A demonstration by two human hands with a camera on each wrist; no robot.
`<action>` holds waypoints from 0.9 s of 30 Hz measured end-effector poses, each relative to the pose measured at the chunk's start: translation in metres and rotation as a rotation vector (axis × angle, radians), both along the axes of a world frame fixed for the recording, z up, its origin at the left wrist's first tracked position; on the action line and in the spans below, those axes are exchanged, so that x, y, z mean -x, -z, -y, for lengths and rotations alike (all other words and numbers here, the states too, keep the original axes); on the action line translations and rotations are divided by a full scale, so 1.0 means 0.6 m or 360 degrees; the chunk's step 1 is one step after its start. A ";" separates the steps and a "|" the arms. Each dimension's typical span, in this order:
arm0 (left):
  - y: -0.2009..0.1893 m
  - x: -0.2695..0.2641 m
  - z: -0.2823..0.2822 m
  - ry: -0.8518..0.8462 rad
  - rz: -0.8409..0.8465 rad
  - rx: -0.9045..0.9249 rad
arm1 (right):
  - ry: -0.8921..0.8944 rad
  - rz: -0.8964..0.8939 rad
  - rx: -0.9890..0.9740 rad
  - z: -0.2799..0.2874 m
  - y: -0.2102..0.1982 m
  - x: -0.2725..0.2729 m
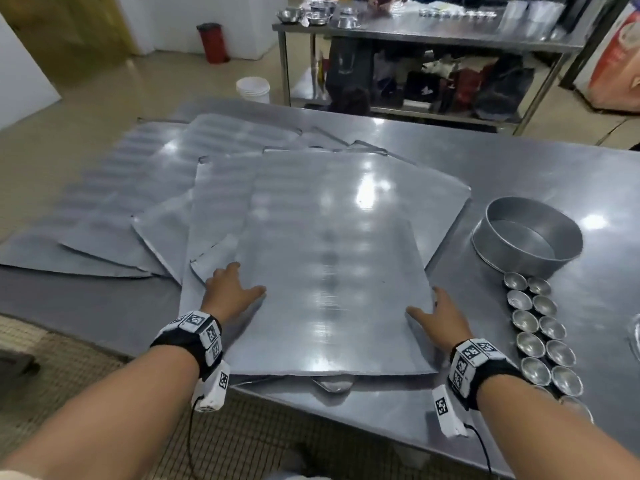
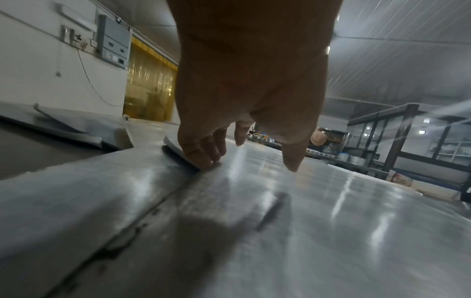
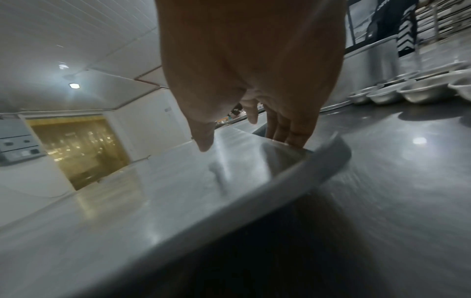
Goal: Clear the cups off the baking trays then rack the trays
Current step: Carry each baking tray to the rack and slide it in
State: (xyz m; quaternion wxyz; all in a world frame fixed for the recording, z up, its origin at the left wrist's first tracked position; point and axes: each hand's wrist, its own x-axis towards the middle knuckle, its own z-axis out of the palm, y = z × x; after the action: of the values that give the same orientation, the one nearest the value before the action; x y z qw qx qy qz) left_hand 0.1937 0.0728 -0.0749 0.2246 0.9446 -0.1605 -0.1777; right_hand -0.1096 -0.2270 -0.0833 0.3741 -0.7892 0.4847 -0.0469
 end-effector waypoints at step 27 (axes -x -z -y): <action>0.004 -0.052 0.023 -0.0231 -0.0147 -0.0019 | 0.0004 0.0117 -0.0169 0.042 0.026 -0.032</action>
State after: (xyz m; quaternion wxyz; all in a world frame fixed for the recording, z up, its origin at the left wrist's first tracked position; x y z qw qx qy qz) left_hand 0.2249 0.0590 -0.0771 0.2384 0.9459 -0.0800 -0.2052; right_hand -0.0905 -0.2521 -0.0987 0.4329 -0.7653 0.4736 -0.0505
